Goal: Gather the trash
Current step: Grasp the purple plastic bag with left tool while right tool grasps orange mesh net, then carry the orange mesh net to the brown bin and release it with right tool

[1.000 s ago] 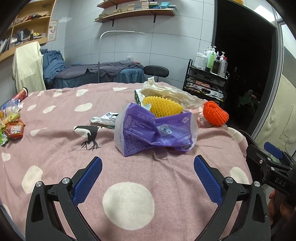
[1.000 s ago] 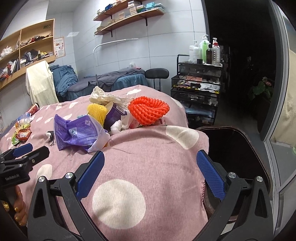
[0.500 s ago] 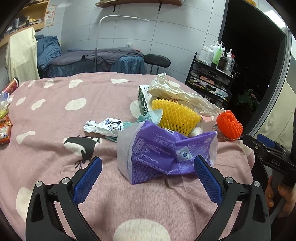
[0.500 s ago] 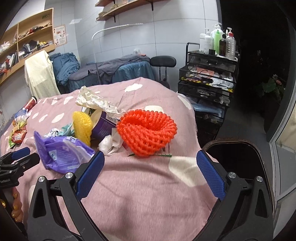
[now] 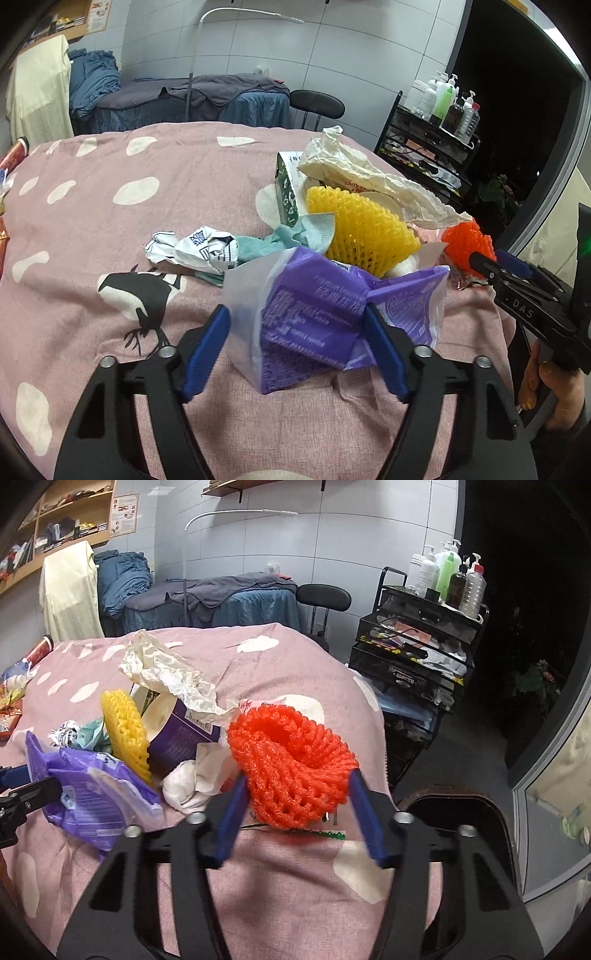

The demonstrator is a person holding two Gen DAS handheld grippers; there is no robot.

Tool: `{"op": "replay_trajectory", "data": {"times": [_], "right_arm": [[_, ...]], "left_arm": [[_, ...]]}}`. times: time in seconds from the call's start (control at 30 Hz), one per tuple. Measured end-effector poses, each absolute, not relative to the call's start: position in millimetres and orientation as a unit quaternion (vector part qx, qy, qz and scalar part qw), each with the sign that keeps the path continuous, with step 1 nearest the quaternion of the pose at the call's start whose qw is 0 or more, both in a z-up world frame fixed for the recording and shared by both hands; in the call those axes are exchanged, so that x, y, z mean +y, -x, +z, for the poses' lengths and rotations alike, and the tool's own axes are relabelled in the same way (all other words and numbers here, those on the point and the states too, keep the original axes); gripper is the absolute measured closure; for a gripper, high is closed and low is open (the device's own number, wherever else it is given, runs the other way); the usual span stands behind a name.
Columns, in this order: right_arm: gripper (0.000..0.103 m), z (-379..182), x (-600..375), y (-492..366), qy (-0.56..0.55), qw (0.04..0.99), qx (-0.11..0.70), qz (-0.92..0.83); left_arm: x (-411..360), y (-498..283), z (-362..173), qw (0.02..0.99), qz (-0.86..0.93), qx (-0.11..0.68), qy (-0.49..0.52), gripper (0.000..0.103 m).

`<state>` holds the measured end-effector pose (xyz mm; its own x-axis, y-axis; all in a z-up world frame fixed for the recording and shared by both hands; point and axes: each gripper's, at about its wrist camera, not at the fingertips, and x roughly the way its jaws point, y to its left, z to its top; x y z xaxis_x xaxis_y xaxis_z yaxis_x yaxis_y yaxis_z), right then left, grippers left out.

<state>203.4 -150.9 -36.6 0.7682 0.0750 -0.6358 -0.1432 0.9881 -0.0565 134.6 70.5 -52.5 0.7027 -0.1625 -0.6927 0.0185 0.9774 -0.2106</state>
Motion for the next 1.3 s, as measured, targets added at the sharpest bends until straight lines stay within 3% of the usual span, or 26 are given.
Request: {"op": "replay_trajectory", "data": {"times": [0.13,0.3,0.33,0.83,1.3], "right_arm": [[0.067,-37.8,-151.7,-199.1,0.040,0.941,0.331,0.065],[0.077,-31.7,-156.9,-187.6,0.024,0.946,0.315,0.071],[0.084,-30.9,-158.3,-185.4,0.020,0.947,0.314,0.071],[0.085,-20.8,-181.5,-140.8,-0.032,0.953,0.291,0.079],[0.085,-18.2,-243.6,-93.7,-0.082,0.958,0.276,0.017]], "left_arm": [[71.2,-127.8,-50.5,0.921,-0.047,0.376,0.094,0.048],[68.6,-115.7,-46.9,0.926,-0.046,0.364,0.086,0.057],[68.9,-113.9,-46.4,0.927,-0.043,0.361,0.086,0.059],[71.7,-75.0,-17.9,0.941,-0.050,0.315,0.110,0.063],[8.6,-71.7,-3.0,0.943,-0.132,0.295,0.075,0.062]]}}
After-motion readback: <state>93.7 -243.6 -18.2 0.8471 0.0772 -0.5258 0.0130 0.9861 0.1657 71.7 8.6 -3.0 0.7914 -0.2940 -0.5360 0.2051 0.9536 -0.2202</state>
